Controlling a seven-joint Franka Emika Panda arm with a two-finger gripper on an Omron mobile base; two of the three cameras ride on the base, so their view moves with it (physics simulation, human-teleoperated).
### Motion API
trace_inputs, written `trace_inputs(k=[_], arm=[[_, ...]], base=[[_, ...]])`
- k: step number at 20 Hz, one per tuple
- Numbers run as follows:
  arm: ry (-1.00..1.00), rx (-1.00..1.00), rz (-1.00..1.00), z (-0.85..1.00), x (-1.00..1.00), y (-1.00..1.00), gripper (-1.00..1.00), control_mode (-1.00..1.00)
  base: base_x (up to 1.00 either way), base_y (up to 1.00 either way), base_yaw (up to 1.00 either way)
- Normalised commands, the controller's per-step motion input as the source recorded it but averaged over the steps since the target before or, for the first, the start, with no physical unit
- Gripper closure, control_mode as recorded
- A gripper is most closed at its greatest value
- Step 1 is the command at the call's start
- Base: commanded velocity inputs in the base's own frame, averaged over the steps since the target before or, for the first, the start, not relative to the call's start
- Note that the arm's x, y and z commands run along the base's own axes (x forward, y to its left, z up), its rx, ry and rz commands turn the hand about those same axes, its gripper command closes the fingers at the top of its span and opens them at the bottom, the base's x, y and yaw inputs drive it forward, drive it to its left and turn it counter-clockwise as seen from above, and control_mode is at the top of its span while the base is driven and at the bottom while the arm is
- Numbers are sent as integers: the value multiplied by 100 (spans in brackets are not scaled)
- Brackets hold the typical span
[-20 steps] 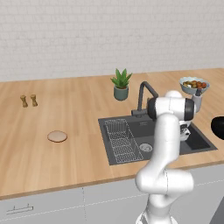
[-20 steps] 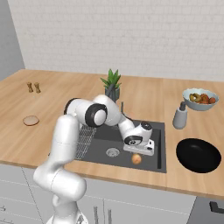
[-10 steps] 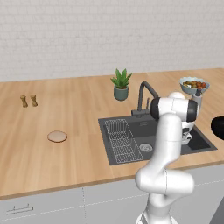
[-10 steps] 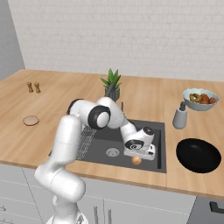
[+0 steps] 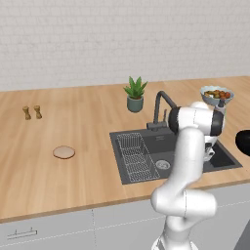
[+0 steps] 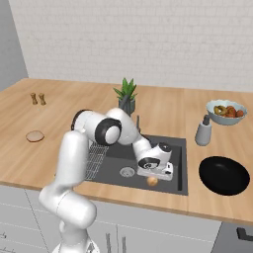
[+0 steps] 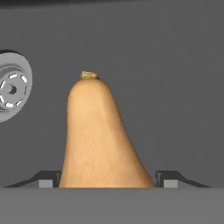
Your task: Pick the squash from the sink and place it in the bowl. Then pick the bowl and place it in the microwave. Then close the microwave door and press the start button.
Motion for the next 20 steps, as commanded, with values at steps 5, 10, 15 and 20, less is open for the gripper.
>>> trace_inputs(k=[5,10,15,20], arm=[[0,1,0,100,-2,-15,100,-100],[0,1,0,100,0,-35,100,-100],[-3,2,0,100,-8,-53,100,-100],[-1,1,-1,100,-3,-67,100,-100]], base=[[0,0,0],[0,0,0],[0,0,0],[0,0,0]])
